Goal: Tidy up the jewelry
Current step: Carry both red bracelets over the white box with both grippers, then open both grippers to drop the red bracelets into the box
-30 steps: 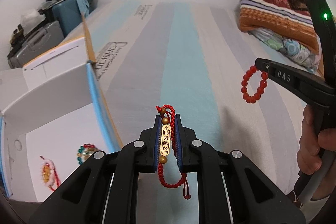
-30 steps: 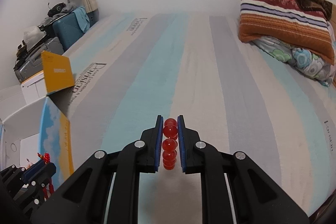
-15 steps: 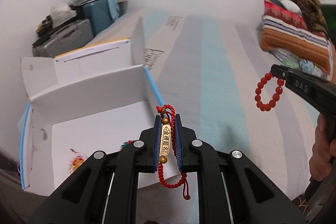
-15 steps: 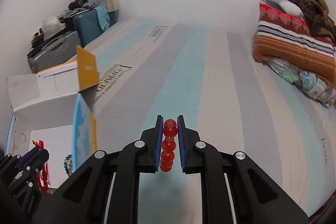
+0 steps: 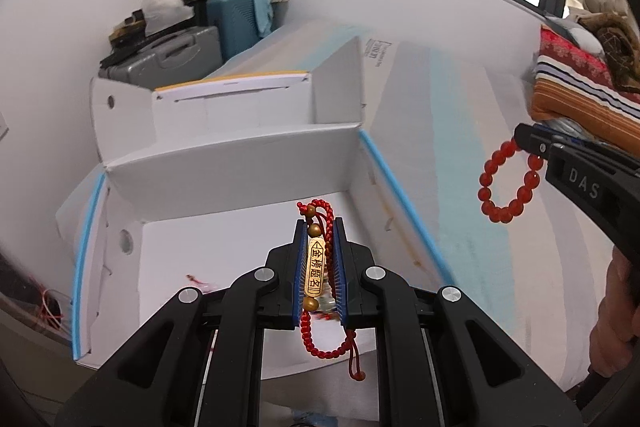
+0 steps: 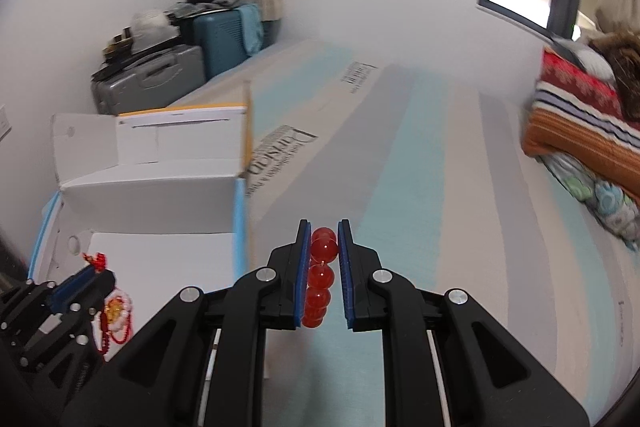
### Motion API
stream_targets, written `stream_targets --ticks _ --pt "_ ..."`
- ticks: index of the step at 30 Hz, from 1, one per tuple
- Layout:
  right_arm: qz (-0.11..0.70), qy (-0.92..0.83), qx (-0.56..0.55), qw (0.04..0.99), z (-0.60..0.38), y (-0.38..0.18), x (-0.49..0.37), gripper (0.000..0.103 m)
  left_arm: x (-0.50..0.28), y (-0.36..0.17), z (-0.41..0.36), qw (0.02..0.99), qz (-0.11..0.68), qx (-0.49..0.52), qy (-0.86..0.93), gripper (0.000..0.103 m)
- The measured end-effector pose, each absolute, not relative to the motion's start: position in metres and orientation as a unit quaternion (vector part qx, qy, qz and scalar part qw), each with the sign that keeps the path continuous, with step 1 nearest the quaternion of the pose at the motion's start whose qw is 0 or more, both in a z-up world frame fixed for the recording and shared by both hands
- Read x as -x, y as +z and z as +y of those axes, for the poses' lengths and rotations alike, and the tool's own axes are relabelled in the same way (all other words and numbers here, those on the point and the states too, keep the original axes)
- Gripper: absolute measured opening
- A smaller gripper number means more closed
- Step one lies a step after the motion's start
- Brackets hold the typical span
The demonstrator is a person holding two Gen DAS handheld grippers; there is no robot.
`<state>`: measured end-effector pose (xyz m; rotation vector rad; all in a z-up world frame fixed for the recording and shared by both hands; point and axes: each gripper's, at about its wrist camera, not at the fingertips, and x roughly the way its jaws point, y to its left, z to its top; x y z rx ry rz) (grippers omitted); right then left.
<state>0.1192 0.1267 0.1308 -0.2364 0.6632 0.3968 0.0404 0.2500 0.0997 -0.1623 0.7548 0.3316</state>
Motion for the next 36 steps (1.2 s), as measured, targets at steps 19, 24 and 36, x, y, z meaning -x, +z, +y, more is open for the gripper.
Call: stream_targets --ticks 19,24,36 --pt "0.349 0.268 0.16 0.884 0.24 0.078 -0.09 0.013 -0.016 0.064 0.334 0.883 0.39 0.124 0.228 0.012" --pt "0.376 0.265 0.169 0.872 0.253 0.052 -0.097 0.013 -0.021 0.05 0.348 0.874 0.404 0.134 0.232 0.012" --pt "0.419 0.259 0.162 0.855 0.256 0.019 -0.114 0.013 -0.034 0.027 0.358 0.856 0.433 0.133 0.248 0.016"
